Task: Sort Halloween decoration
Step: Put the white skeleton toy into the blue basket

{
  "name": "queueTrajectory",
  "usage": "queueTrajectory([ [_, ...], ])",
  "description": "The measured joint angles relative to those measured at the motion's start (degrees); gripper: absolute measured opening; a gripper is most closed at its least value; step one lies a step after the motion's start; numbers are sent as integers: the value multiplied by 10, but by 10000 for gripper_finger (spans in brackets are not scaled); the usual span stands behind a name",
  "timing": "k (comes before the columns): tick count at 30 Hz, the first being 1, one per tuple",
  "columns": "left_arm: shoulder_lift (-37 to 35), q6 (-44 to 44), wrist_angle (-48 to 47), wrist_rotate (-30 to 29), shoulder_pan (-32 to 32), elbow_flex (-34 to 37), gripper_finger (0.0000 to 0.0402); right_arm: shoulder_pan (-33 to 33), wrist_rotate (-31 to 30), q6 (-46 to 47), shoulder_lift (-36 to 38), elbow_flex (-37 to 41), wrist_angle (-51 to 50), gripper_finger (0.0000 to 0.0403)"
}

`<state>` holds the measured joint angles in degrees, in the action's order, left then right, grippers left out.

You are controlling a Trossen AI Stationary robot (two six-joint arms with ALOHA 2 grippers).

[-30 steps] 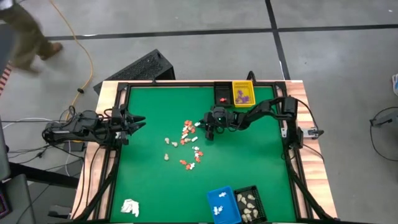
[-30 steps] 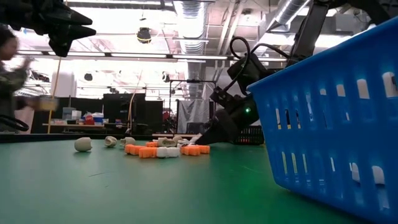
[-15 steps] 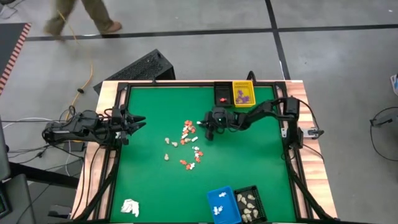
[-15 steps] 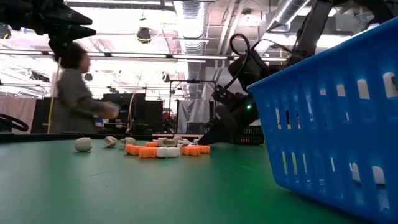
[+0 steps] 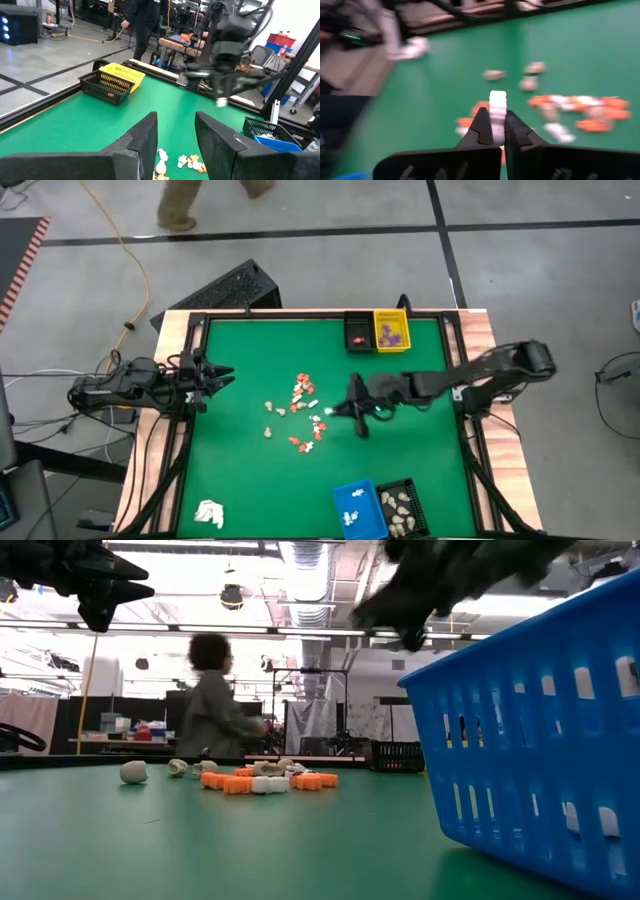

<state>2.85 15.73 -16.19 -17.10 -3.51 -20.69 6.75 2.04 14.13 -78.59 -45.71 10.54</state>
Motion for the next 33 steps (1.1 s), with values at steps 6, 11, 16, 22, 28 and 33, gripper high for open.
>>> queueTrajectory([
  [6,0,0,0,0,0,0,121,131,-4,139,49,0,-21,7],
  [11,0,4,0,-1,0,0,121,210,-35,275,48,0,-30,8],
  [16,0,15,-1,-1,0,0,121,260,-52,374,19,0,-24,9],
  [22,0,20,-10,-2,0,0,121,300,-52,465,-18,0,-24,10],
  [28,0,21,-12,-2,0,0,121,313,-49,495,-40,-1,-11,11],
  [33,0,26,-12,-2,0,0,121,313,-49,492,-43,-1,-14,11],
])
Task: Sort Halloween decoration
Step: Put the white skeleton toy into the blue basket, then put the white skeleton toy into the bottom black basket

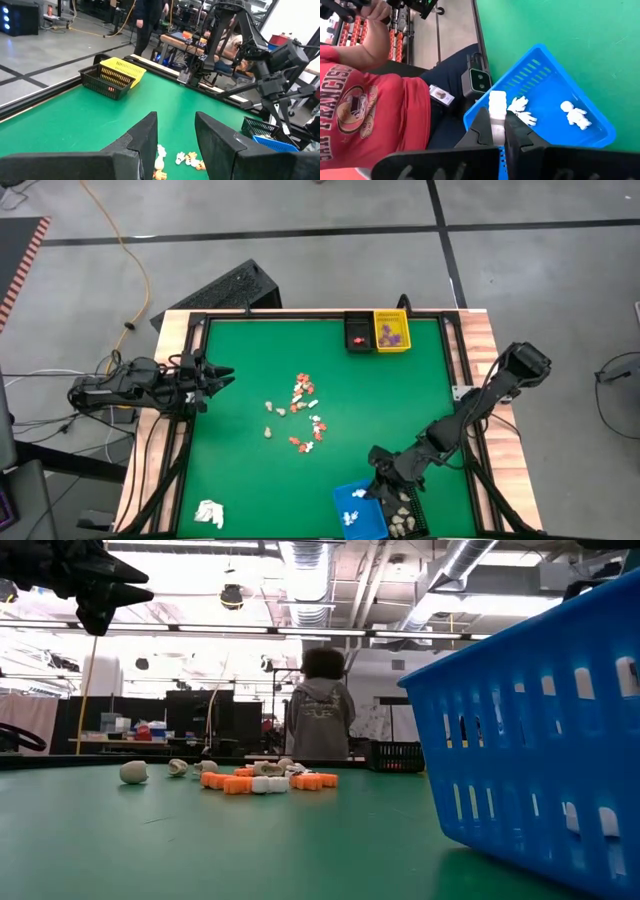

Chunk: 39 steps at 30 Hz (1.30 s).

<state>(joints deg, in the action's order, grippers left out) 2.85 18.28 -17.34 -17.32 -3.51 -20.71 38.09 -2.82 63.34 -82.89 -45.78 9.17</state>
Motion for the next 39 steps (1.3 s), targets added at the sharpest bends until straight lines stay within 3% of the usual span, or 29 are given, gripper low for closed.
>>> queueTrajectory([
  [9,0,6,0,0,0,0,121,-20,38,-41,0,0,-15,17],
  [20,0,14,-1,0,0,0,121,-61,144,-44,0,0,-54,90],
  [28,0,20,-3,0,0,0,121,-82,183,-48,1,0,-45,102],
  [33,0,20,2,0,0,0,121,-125,185,-113,3,0,71,102],
  [39,0,13,20,0,0,0,121,-204,179,-280,9,0,142,102],
])
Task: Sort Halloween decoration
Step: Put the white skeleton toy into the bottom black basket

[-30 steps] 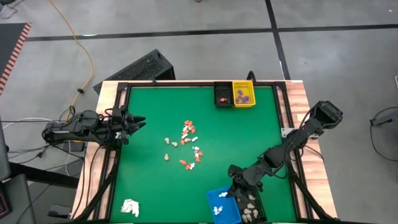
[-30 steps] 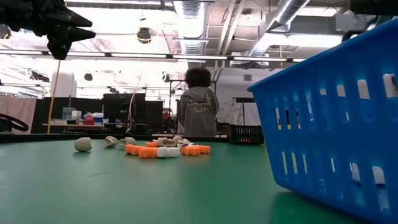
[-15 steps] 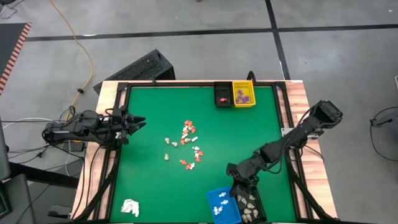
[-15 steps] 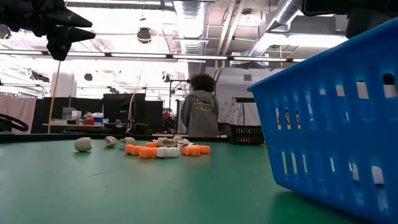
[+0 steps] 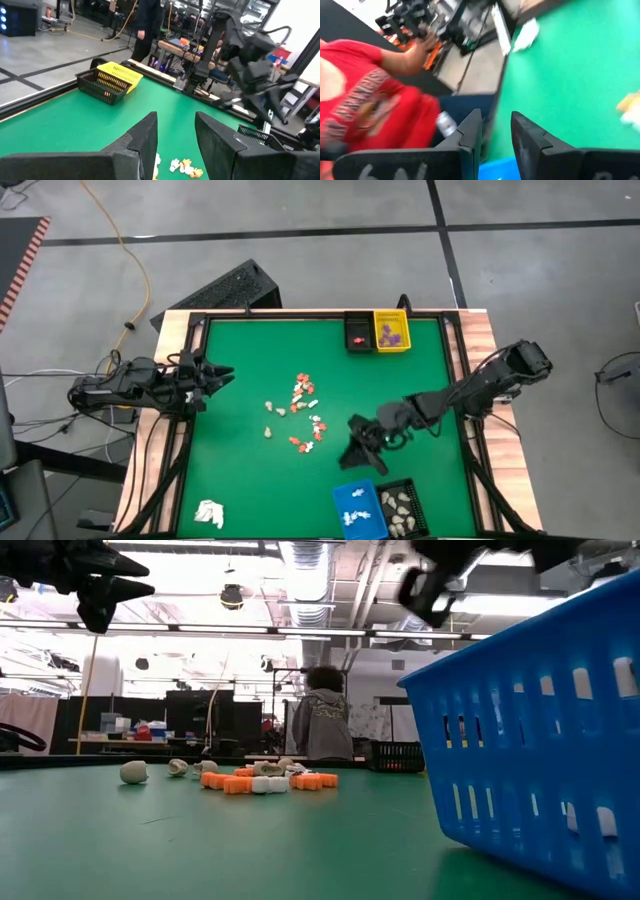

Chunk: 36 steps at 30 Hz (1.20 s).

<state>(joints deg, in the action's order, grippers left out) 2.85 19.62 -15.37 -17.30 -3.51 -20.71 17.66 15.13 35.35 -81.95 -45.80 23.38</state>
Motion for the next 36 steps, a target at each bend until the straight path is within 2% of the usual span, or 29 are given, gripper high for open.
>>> queueTrajectory([
  [4,0,1,2,-12,0,0,121,-68,-26,-120,4,0,-6,102],
  [8,0,6,6,-40,0,0,121,-127,-117,-210,2,0,-32,102],
  [12,0,6,5,-45,0,0,121,-169,-213,-254,1,0,-81,102],
  [14,0,1,4,-46,0,0,121,-179,-243,-279,1,3,-88,102],
  [20,0,-16,2,-52,0,0,121,-175,-243,-387,-4,20,-49,102],
  [27,0,-20,-8,-55,0,0,121,-169,-239,-421,-97,20,38,102],
  [32,1,-20,-8,-56,0,0,121,-180,-187,-445,-164,19,136,102],
  [36,1,-24,-8,-56,0,0,121,-199,-149,-445,-210,12,159,102],
])
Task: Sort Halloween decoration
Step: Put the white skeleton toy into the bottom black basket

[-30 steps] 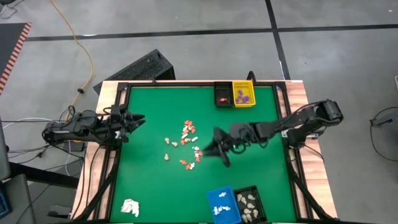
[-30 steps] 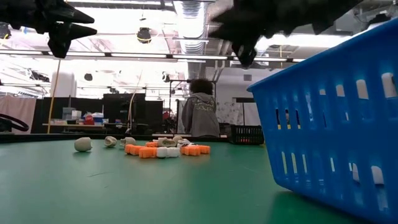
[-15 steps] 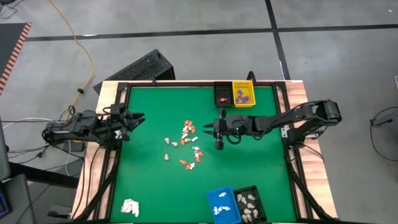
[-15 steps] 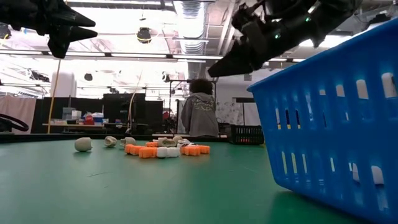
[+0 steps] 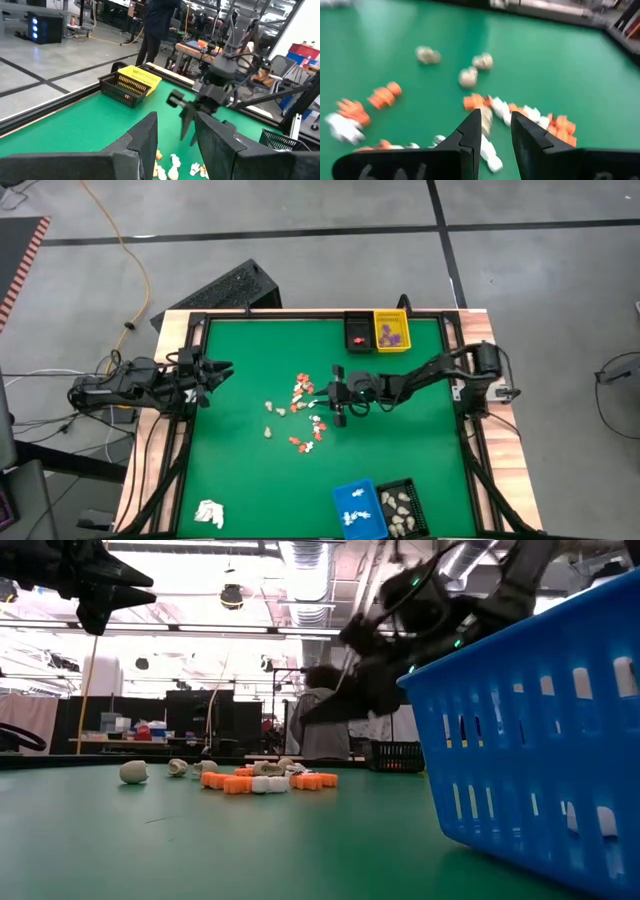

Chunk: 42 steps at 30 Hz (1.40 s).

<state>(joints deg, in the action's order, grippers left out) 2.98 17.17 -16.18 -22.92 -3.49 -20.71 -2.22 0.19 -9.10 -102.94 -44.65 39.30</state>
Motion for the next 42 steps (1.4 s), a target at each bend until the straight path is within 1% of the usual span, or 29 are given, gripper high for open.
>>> queueTrajectory([
  [7,0,2,-15,-4,0,0,121,-24,74,0,-76,-52,-10,102],
  [10,0,3,-16,-4,0,0,121,-30,92,0,-93,-67,-30,102],
  [12,0,2,-17,-4,0,0,121,-33,92,0,-97,-72,-41,102],
  [19,0,1,-26,-4,0,0,121,-53,92,1,-97,-72,-110,102],
  [22,0,1,-26,-4,0,0,121,-59,91,3,-97,-71,-123,101],
  [25,0,1,-26,-5,0,0,121,-62,89,22,-97,-71,-128,82],
  [30,0,1,-26,-7,0,0,121,-62,88,56,-96,-71,-132,15],
  [36,0,11,-26,-27,0,0,121,-57,80,104,-85,-70,-123,10],
  [42,0,25,-26,-30,0,0,121,-44,70,104,-15,-68,-143,5],
])
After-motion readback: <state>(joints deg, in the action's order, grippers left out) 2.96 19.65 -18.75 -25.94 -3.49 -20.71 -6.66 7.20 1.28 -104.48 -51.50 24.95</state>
